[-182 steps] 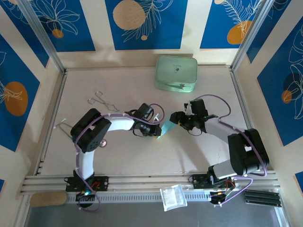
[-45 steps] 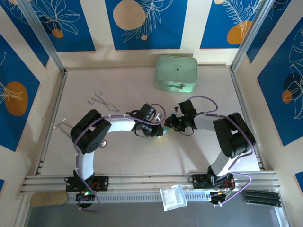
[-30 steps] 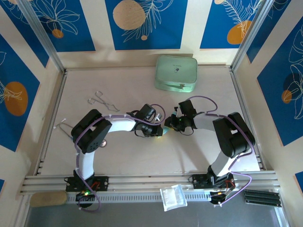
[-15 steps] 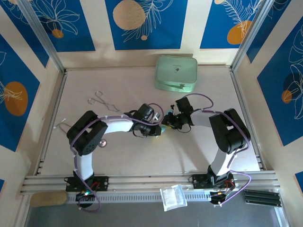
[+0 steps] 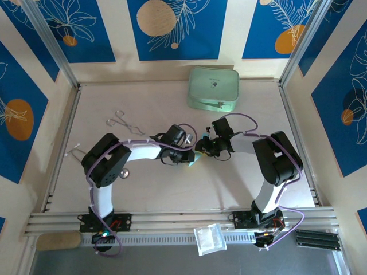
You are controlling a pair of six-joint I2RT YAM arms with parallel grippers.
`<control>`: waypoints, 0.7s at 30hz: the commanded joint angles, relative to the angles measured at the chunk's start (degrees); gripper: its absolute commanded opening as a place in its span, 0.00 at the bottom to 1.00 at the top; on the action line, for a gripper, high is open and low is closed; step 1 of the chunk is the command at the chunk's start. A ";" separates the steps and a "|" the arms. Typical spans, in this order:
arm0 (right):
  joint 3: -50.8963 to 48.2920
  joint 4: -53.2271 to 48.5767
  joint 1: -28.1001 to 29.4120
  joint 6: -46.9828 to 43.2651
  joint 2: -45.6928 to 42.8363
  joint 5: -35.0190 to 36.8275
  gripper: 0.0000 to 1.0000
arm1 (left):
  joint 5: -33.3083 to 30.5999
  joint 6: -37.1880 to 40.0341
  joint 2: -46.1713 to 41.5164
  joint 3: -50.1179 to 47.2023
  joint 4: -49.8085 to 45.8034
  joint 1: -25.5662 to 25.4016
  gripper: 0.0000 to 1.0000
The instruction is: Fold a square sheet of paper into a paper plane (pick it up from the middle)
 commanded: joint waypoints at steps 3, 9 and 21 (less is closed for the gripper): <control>0.94 -2.85 0.24 0.21 0.19 -0.55 0.29 | 0.41 -0.28 1.25 -0.11 -0.85 0.31 0.06; 3.18 -7.12 -0.27 0.23 -5.23 1.22 0.35 | -0.90 0.69 1.89 0.09 -3.59 0.30 0.05; 6.38 -21.29 -0.97 -0.82 -9.51 20.63 0.56 | -1.04 0.92 2.06 -0.25 -4.34 0.30 0.04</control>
